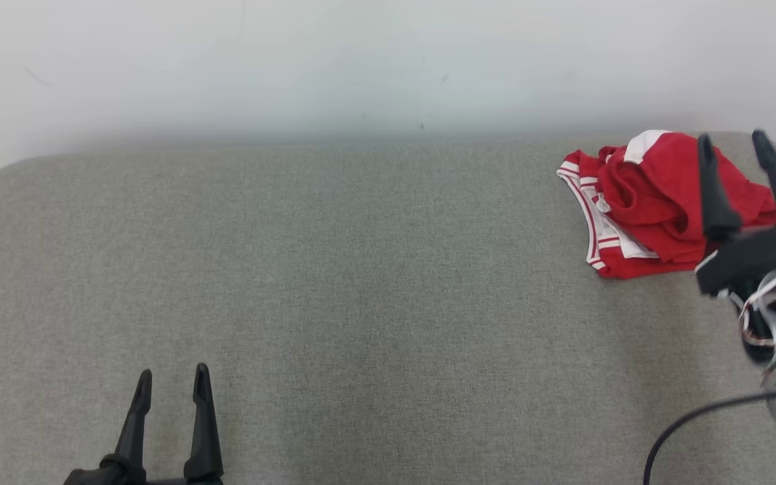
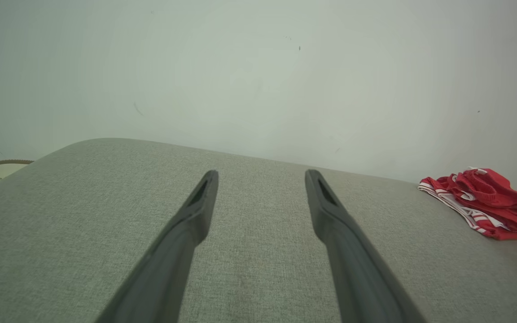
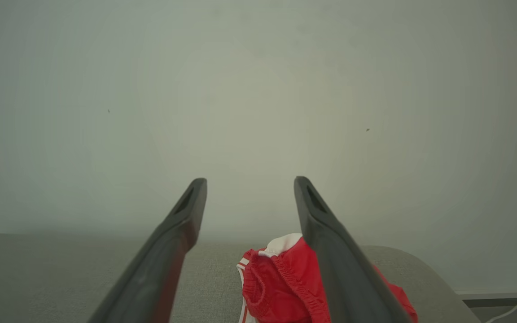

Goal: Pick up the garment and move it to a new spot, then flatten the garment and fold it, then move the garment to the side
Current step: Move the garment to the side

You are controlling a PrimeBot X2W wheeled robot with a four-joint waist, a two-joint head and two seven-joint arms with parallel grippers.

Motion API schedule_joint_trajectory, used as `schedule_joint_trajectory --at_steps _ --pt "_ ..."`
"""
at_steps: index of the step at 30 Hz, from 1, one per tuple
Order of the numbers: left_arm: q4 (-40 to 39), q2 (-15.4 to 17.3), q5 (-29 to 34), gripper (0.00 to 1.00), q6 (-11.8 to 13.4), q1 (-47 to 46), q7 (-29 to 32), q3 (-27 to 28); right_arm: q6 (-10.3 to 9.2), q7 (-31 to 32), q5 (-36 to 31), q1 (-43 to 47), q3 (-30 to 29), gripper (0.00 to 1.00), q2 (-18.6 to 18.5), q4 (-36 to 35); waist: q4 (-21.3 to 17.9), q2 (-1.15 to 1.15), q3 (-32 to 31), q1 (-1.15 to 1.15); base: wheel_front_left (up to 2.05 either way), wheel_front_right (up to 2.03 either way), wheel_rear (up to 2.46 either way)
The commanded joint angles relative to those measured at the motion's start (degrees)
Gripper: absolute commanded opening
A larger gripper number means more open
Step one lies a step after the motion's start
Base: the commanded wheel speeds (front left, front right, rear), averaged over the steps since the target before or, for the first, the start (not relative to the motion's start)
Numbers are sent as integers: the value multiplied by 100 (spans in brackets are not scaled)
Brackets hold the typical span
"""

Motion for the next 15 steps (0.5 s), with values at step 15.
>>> schedule_joint_trajectory --at_steps 15 --pt "15 -53 10 100 77 358 -28 -41 -2 415 -1787 2563 -1658 100 1604 -2282 44 1 -295 1 0 0 0"
